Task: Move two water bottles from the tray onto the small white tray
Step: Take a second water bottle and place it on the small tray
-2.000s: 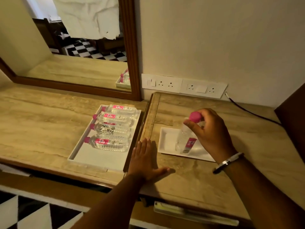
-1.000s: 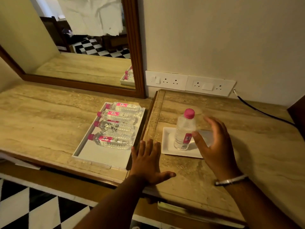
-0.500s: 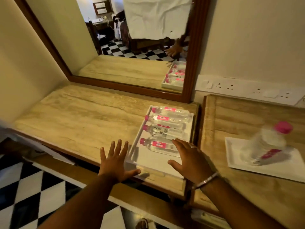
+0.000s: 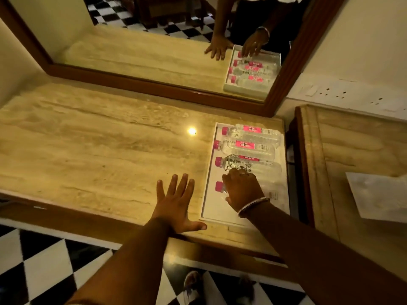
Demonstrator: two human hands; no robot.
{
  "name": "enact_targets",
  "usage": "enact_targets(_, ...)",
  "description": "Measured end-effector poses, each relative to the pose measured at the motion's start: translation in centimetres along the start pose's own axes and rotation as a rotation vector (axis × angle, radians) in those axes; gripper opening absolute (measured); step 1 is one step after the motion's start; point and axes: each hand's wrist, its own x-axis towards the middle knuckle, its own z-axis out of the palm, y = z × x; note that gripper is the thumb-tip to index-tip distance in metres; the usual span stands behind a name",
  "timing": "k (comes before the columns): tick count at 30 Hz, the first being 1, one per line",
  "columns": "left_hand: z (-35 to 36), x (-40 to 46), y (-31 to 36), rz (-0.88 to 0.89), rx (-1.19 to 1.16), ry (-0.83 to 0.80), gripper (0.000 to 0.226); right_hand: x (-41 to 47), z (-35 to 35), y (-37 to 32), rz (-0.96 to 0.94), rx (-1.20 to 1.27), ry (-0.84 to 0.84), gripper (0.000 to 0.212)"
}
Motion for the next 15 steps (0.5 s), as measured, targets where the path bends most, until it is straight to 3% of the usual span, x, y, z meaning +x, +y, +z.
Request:
enact_targets(3, 0.7, 0.8, -0.5, 0.011, -0.002, 0.026, 0.141, 0.8, -0.1, 0.0, 0.01, -0.014, 0.0, 0.036)
enact_targets(8, 1.0, 0.8, -0.3, 0.024, 0.0, 0.045, 0.141, 0.3, -0.2, -0.2, 0.073, 0.06, 0.03, 0.043)
enact_targets(12, 1.1, 0.8, -0.5, 0.02, -0.003, 0.05, 0.142, -1.1, -2.0, 0.6, 0.12, 0.208, 0.186, 0.047)
enact_targets(15, 1.1, 0.9, -0.7, 0.02, -0.004, 0.046, 0.141, -2.4, -3.4, 2.3, 0.249, 0.451, 0.363, 0.051)
